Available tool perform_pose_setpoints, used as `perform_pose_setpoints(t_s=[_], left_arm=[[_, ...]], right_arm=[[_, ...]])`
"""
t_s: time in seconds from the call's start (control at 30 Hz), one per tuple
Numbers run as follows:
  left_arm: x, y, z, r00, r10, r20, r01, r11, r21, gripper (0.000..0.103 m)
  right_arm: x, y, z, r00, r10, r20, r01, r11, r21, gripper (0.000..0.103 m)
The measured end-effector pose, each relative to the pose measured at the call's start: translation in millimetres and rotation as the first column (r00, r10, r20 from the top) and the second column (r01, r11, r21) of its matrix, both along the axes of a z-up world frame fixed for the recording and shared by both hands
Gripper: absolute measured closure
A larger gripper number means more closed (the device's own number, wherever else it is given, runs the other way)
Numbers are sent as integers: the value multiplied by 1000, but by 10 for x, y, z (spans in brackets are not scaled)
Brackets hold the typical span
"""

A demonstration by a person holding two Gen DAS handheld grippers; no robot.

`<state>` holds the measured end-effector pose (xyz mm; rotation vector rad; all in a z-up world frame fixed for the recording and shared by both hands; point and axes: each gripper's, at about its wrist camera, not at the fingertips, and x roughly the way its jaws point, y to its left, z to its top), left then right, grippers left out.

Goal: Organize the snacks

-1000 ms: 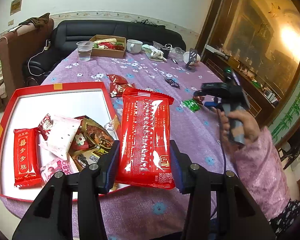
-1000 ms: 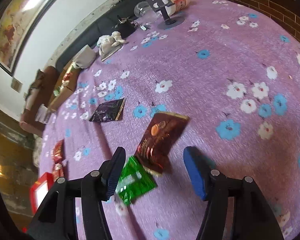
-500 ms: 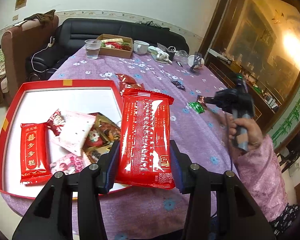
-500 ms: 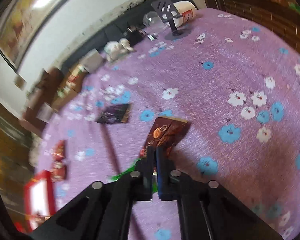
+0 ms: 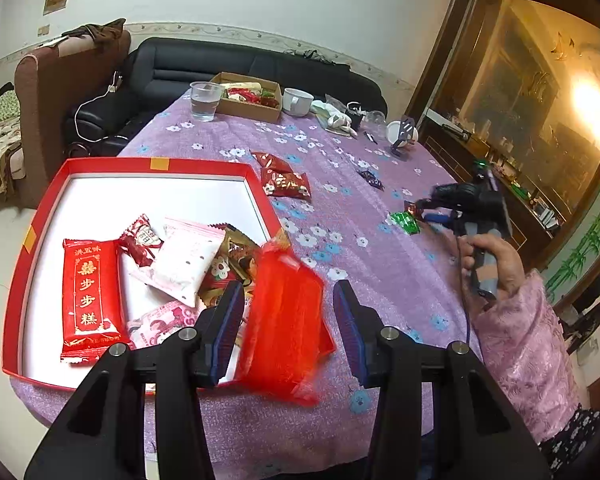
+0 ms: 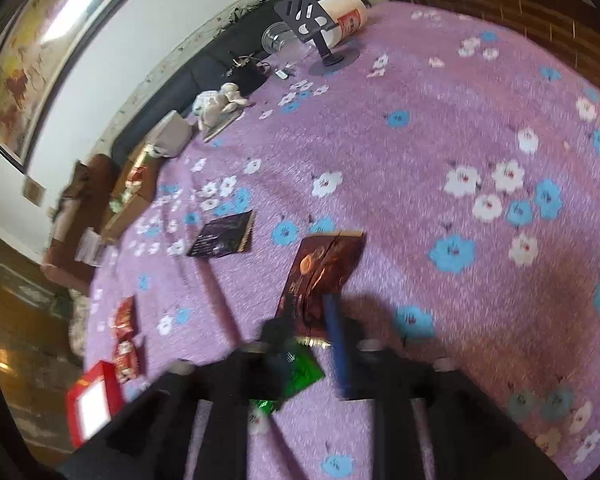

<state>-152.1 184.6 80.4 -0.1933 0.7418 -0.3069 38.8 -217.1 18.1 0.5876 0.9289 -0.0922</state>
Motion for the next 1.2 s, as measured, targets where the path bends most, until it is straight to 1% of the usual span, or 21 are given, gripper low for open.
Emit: perform_pose_setpoints(t_s=[0.03,0.13,0.2,0.23,0.27,0.33,0.43,0.47,0.5,0.53,0.63,0.67,0.77,0.83,0.87,0.9,0.93,0.97,1.07,1.1,1.2], left_arm=[[-1,0,10,1000,-2,5,2,1000,0,58],[15,-18,-1,1000,-6,6,6,1000,15,58],[54,-29,-48,1000,-16,-17,16,1000,20,58],[72,-57,-85,999,-35,-37,36,999,27,58],[72,-79,-97,998,-43,-43,45,998,35,58],[47,-161,-111,997,-65,-40,68,995,78,58],[-25,-256,-107,993,-114,-26,116,985,127,57],[-52,-296,-124,990,-141,-26,143,978,152,54],[-74,-346,-158,987,-159,-28,162,968,194,51],[-79,-368,-188,987,-161,-28,163,960,227,44],[-50,-486,-354,987,-155,-39,159,921,356,44],[-44,-532,-400,986,-162,-44,167,910,380,44],[-110,-661,-445,976,-211,-43,211,894,395,44],[-227,-765,-434,962,-273,-21,258,879,401,44],[-274,-807,-451,955,-295,-17,275,867,416,44],[-331,-857,-503,948,-318,-15,291,847,446,44],[-357,-872,-529,945,-326,-7,293,839,459,43],[-398,-851,-528,941,-337,20,292,841,456,43],[-429,-785,-516,932,-362,23,313,834,454,43],[-442,-766,-513,926,-378,28,321,820,473,43],[-504,-699,-495,901,-433,35,343,758,555,43]], right_arm=[[55,38,-13,1000,6,-19,-6,1000,-6,51],[160,136,-47,999,5,-45,-8,998,-68,49],[230,271,-52,998,13,-64,-25,982,-187,55],[251,337,-54,997,13,-79,-33,968,-250,67],[270,412,-58,995,24,-92,-52,948,-314,68],[263,445,-62,995,41,-92,-71,936,-345,70],[223,374,-59,995,61,-76,-83,937,-340,71],[191,333,-56,995,66,-81,-90,931,-354,71],[171,306,-54,994,68,-83,-94,929,-357,71],[124,231,-55,994,67,-87,-94,931,-352,71],[-10,20,-62,995,63,-76,-83,951,-297,71],[-69,-50,-63,995,65,-72,-83,958,-274,71],[-180,-118,-68,995,76,-66,-90,961,-261,71],[-238,-118,-68,994,88,-64,-102,958,-269,71],[-280,-117,-68,994,96,-61,-109,956,-271,70],[-315,-120,-69,993,104,-56,-115,956,-270,70],[-344,-126,-71,992,114,-52,-123,955,-268,70],[-373,-134,-74,991,123,-45,-131,955,-265,70],[-426,-156,-84,989,147,-20,-147,955,-259,70],[-438,-148,-86,988,154,-14,-152,952,-266,70],[-467,-118,-89,987,162,2,-154,945,-287,70]])
